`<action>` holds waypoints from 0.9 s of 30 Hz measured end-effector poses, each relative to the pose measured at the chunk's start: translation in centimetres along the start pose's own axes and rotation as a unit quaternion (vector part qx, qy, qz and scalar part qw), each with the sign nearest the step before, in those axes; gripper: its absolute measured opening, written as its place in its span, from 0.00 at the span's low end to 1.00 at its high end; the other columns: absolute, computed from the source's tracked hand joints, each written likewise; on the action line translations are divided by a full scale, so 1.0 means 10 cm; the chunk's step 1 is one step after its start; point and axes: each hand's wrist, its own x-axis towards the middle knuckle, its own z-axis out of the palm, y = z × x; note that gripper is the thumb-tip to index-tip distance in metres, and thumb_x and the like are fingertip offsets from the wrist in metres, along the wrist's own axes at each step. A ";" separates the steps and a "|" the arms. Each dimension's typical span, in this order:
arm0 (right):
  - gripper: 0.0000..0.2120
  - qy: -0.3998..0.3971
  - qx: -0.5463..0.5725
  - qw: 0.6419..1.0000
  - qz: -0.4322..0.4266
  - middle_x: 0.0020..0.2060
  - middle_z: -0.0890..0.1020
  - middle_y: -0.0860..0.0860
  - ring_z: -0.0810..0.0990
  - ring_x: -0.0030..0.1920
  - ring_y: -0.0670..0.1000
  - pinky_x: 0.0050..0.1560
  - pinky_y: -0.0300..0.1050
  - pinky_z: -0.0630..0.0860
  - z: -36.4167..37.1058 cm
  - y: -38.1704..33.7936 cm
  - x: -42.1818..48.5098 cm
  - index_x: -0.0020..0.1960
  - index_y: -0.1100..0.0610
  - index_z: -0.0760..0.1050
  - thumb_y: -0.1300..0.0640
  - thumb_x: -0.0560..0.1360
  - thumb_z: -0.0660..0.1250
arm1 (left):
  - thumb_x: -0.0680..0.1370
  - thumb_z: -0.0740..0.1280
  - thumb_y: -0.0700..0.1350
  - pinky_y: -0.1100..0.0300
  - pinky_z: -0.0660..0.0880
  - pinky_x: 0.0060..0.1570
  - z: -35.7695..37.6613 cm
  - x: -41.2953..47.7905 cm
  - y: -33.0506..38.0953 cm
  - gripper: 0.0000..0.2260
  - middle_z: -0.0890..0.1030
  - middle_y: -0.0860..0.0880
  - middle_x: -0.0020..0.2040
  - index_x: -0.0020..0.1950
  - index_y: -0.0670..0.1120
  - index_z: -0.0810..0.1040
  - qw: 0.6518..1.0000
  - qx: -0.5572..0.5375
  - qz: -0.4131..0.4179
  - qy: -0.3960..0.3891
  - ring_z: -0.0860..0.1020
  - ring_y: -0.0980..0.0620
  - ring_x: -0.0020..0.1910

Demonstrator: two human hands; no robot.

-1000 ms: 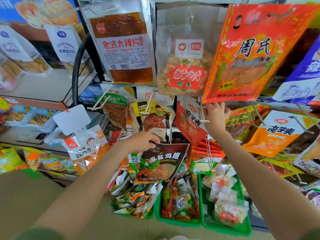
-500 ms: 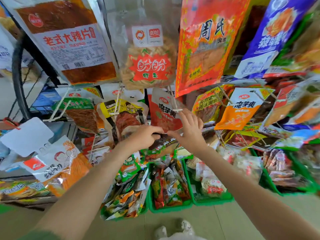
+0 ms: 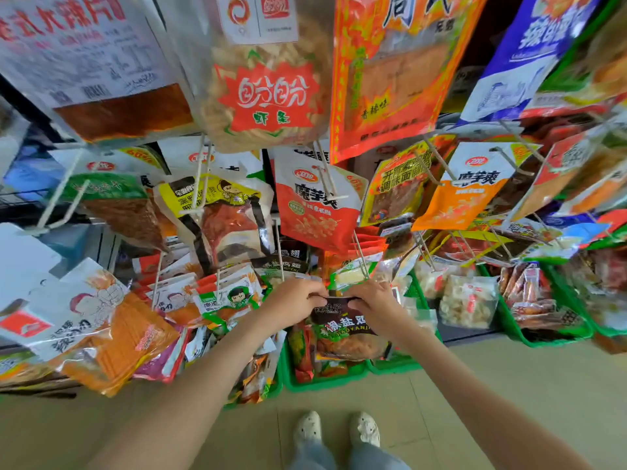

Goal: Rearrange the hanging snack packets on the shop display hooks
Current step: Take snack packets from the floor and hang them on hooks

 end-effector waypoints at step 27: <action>0.25 -0.092 0.133 0.985 0.057 0.66 0.69 0.55 0.74 0.55 0.58 0.50 0.49 0.72 1.72 0.19 1.64 0.72 0.50 0.60 0.65 0.78 0.57 | 0.79 0.61 0.37 0.49 0.76 0.45 0.95 -0.04 -1.68 0.11 0.81 0.47 0.48 0.56 0.49 0.78 0.981 0.085 -0.122 0.124 0.78 0.47 0.47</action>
